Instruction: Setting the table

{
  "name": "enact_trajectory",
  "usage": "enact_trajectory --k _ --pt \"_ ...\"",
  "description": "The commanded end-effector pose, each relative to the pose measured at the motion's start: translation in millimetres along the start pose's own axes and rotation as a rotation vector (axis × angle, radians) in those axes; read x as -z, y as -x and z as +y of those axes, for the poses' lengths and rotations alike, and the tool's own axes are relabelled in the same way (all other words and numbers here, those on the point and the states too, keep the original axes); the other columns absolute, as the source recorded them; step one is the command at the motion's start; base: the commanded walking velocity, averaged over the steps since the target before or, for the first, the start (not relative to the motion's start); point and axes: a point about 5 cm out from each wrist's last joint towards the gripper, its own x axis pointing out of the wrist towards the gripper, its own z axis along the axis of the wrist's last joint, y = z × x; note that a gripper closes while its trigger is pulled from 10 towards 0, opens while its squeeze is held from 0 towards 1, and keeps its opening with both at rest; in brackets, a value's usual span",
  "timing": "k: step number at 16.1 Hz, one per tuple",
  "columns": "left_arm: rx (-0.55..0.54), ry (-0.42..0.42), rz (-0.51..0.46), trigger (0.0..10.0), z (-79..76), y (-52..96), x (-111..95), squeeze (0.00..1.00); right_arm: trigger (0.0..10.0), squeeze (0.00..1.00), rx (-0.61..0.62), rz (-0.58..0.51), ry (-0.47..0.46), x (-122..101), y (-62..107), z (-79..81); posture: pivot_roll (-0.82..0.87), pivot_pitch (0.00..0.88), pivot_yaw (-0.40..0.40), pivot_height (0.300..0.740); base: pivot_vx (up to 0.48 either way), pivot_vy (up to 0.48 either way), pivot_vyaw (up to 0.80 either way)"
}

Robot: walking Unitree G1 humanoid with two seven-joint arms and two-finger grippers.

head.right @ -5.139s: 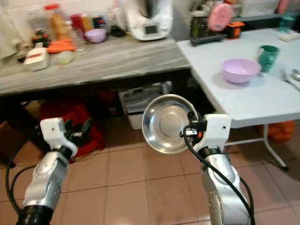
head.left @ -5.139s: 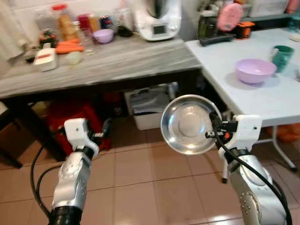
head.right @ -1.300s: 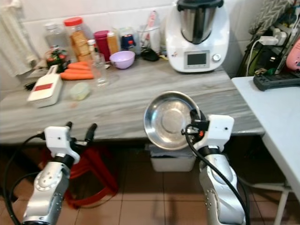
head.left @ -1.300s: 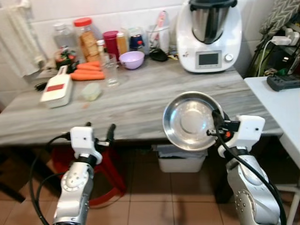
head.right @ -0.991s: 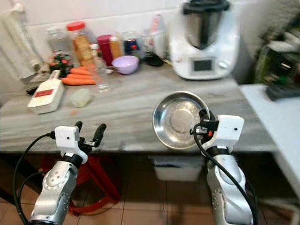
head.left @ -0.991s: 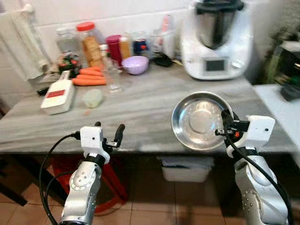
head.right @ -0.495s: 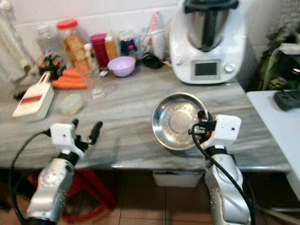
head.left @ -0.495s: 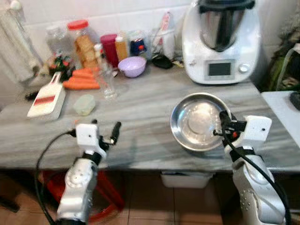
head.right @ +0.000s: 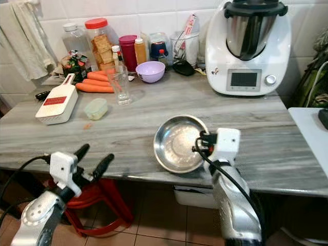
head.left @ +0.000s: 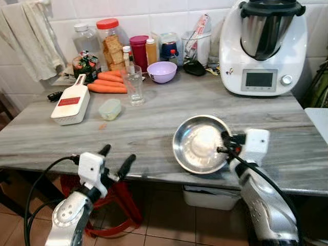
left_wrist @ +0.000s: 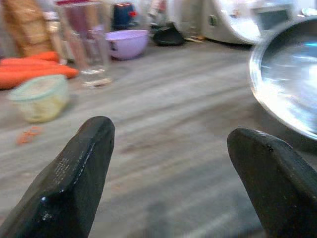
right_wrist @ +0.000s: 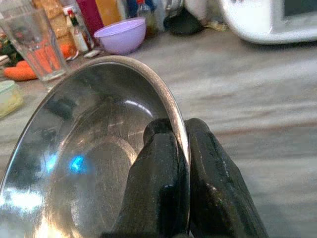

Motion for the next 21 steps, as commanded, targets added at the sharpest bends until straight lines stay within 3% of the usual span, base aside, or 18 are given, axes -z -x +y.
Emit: enact_trajectory --k 1,4,11,15,17,20,21 --pt "0.051 -0.019 -0.012 10.0 -3.2 -0.2 -4.9 0.0 10.0 0.0 -0.009 0.016 -0.077 -5.9 -9.6 6.9 -0.05 0.0 0.09 0.74 0.0 0.0 0.0" --pt "0.077 -0.019 -0.034 10.0 -7.1 -5.2 -9.7 0.0 10.0 0.0 0.038 0.058 -0.187 -7.5 -25.0 9.4 -0.05 0.0 0.093 0.74 0.0 0.0 0.0" --pt "0.089 -0.017 -0.055 10.0 -12.4 -12.4 -13.8 0.0 10.0 0.0 0.004 0.194 -0.201 10.3 -32.5 33.5 -0.05 0.004 0.094 0.74 0.0 0.0 0.0" --pt "0.133 0.004 -0.054 10.0 -19.2 -13.4 -12.3 0.0 10.0 0.0 0.043 0.2 -0.213 12.1 -37.1 27.8 -0.06 0.006 0.092 0.74 0.0 0.0 0.0" --pt "0.19 0.009 -0.032 10.0 -21.7 -8.6 -9.1 0.0 10.0 0.83 0.07 0.182 -0.232 9.9 -41.7 26.5 -0.06 0.008 0.091 0.74 0.0 0.0 0.0" --pt "0.237 0.029 -0.016 10.0 -23.9 -8.3 -7.7 0.0 10.0 0.89 0.078 0.175 -0.263 10.7 -45.5 29.9 -0.06 0.008 0.092 0.74 0.0 0.0 0.0" --pt "0.262 0.031 -0.009 10.0 -25.4 -8.4 -7.2 0.0 10.0 1.0 0.077 0.176 -0.29 11.4 -46.9 32.3 -0.06 0.009 0.092 0.74 0.0 0.0 0.0"
